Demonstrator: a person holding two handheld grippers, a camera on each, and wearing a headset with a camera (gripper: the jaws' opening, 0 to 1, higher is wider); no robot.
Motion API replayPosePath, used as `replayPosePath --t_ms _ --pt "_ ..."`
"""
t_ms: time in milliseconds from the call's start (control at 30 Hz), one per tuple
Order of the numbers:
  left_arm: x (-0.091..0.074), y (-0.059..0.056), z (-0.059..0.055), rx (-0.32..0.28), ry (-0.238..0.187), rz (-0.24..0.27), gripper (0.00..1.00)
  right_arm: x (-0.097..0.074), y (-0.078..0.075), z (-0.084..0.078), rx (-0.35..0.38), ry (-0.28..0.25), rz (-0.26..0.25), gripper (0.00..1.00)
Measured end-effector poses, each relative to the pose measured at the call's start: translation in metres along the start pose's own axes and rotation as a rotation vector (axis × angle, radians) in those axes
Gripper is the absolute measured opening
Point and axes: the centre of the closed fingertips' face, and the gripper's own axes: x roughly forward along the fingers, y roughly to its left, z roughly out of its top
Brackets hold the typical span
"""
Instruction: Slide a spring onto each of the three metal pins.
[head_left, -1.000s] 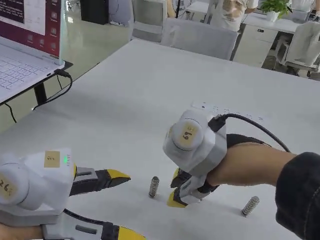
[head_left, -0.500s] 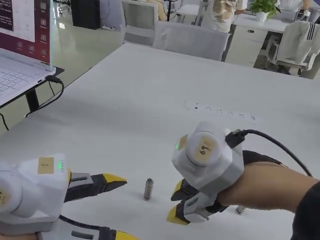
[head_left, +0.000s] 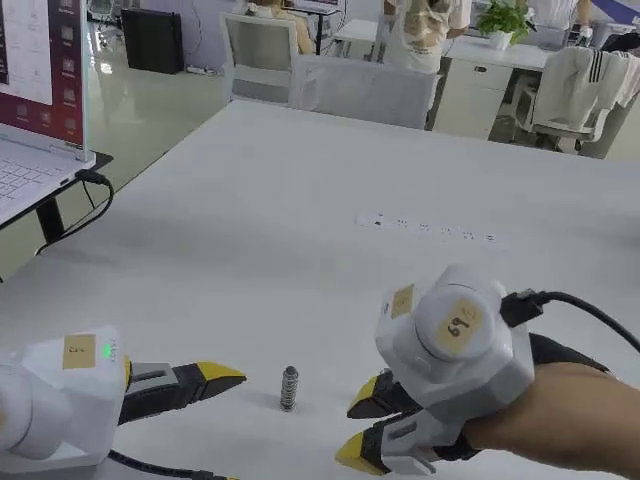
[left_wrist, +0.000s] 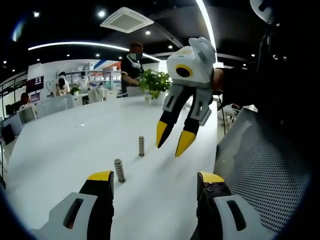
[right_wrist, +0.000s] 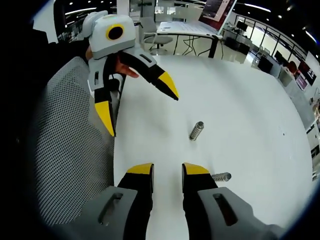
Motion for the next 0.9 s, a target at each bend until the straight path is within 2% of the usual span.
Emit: replayPosePath --t_ms 200,433,633,900 --pt "0.001 -0.002 0.002 0.001 -0.004 -0.006 0.63 -0.008 0.005 -0.012 0.042 -0.037 -0.031 0.22" --pt "0.000 -0.001 0.004 -0.009 -0.015 -0.002 0.64 -0.020 0.003 -0.027 0.116 -0.077 -0.077 0.23" --pt "0.000 -0.001 0.004 -0.011 -0.012 -0.001 0.64 -0.036 -0.001 -0.036 0.186 -0.132 -0.126 0.24" --pt "0.000 -0.001 0.004 -0.014 -0.009 0.006 0.64 -0.059 -0.011 -0.059 0.275 -0.181 -0.198 0.24"
